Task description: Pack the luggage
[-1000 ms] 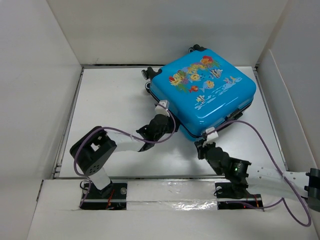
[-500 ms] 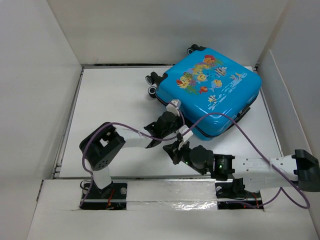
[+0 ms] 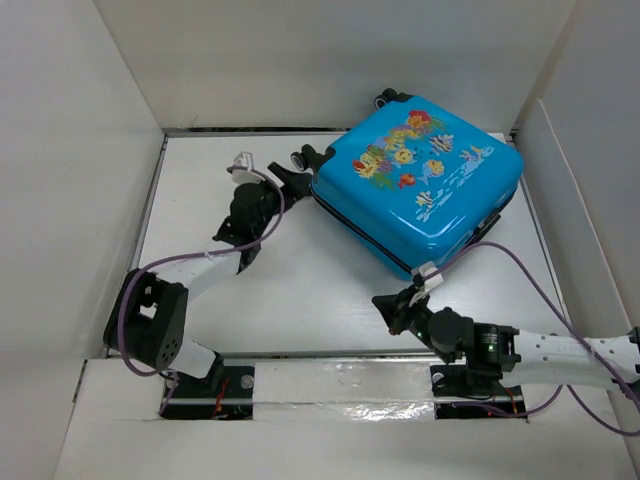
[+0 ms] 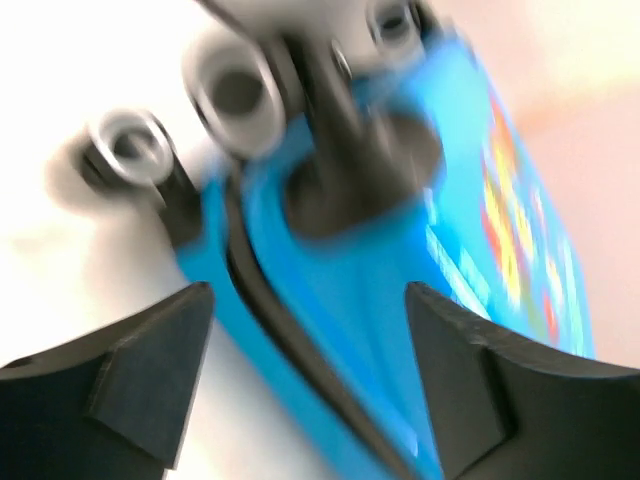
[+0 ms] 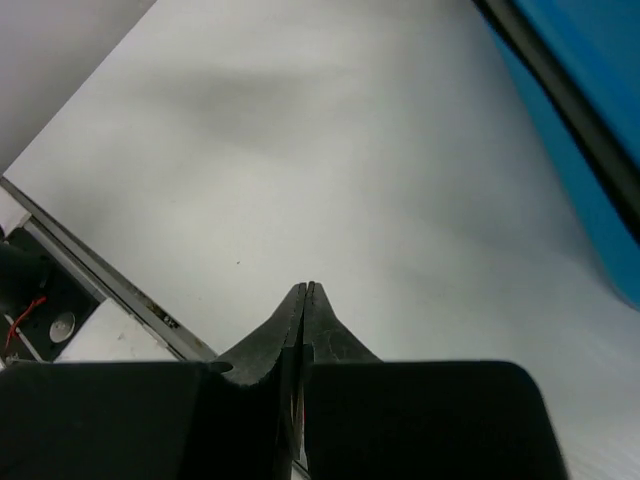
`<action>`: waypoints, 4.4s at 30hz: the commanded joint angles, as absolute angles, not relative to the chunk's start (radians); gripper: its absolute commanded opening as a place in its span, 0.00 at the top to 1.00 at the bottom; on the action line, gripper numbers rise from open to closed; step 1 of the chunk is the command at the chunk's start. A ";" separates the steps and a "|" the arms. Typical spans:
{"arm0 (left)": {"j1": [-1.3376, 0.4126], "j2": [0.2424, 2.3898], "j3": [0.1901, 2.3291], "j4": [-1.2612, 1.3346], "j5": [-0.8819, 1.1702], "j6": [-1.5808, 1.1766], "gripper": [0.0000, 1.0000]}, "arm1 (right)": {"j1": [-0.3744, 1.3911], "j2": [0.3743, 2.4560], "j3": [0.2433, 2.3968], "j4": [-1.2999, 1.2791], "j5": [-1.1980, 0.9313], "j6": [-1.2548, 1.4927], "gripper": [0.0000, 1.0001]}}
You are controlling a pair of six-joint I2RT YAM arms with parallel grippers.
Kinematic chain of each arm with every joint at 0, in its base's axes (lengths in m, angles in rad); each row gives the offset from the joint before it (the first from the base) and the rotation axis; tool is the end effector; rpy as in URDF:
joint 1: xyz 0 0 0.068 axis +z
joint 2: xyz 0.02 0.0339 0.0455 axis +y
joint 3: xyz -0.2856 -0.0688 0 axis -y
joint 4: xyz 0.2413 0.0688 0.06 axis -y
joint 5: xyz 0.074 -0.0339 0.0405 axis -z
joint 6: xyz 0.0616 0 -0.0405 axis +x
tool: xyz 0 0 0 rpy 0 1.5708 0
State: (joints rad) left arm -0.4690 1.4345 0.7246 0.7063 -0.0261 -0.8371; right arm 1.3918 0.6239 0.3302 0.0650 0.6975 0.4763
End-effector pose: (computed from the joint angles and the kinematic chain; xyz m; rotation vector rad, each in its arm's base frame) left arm 0.3030 -0.1517 0.2842 -0.3260 1.6332 -0.9909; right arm 0.0665 0.1451 0.2404 -0.3171 1.7756 0.7316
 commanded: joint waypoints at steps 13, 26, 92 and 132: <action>-0.334 1.785 1.363 0.382 0.112 -0.847 0.21 | 1.347 0.675 0.362 0.032 0.666 0.477 1.00; -0.334 1.900 1.448 0.387 0.152 -0.911 0.24 | 1.338 0.664 0.371 0.003 0.695 0.469 1.00; -0.117 1.393 0.746 0.804 0.083 -1.008 1.00 | 0.663 0.526 0.325 -0.063 0.344 0.304 0.52; -0.117 1.537 0.882 0.653 -0.043 -0.897 1.00 | 0.508 0.699 0.236 0.340 -0.015 0.155 0.79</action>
